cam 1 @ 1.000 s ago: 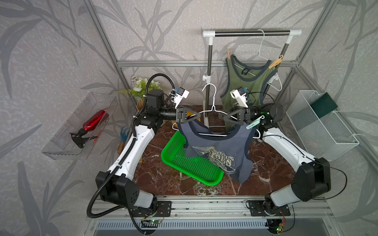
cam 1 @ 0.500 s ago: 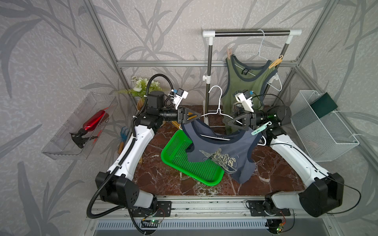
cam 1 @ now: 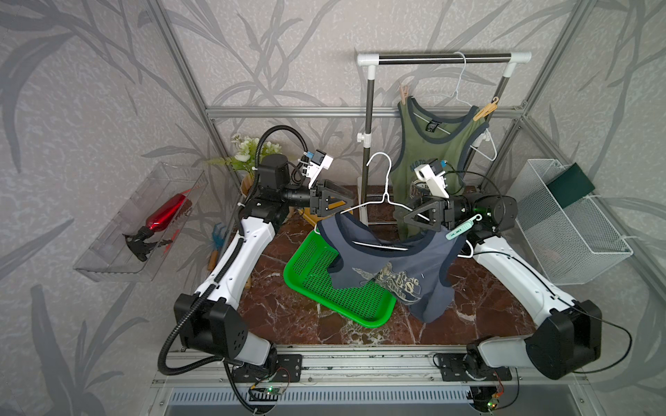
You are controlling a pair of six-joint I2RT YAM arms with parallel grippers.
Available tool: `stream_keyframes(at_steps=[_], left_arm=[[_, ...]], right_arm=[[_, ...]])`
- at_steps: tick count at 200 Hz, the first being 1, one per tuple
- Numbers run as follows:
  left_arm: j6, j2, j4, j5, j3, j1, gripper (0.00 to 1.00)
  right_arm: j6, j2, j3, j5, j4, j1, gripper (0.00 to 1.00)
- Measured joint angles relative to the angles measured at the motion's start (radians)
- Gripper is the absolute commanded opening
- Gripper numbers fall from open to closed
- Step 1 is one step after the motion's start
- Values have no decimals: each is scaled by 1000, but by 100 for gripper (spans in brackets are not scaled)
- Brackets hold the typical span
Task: Remove the clothespins securing tank tops to the hanger
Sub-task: Adjust the hanger.
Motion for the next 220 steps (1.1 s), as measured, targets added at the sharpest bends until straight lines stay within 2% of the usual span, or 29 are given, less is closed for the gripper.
stream_keyframes(at_steps=[51, 80, 137, 188, 220], left_arm=[[-3, 28, 7, 63, 16, -35, 78], [-10, 36, 10, 76, 29, -69, 74], [-35, 51, 35, 81, 13, -109, 75], [-14, -2, -22, 12, -74, -124, 82], [8, -74, -115, -78, -75, -124, 84]], right_arm=[[20, 0, -5, 0, 21, 4, 0], [25, 10, -5, 0, 29, 5, 0], [81, 57, 5, 1, 100, 5, 0], [81, 62, 35, -11, 99, -7, 0], [-21, 53, 35, -18, -12, -14, 0]])
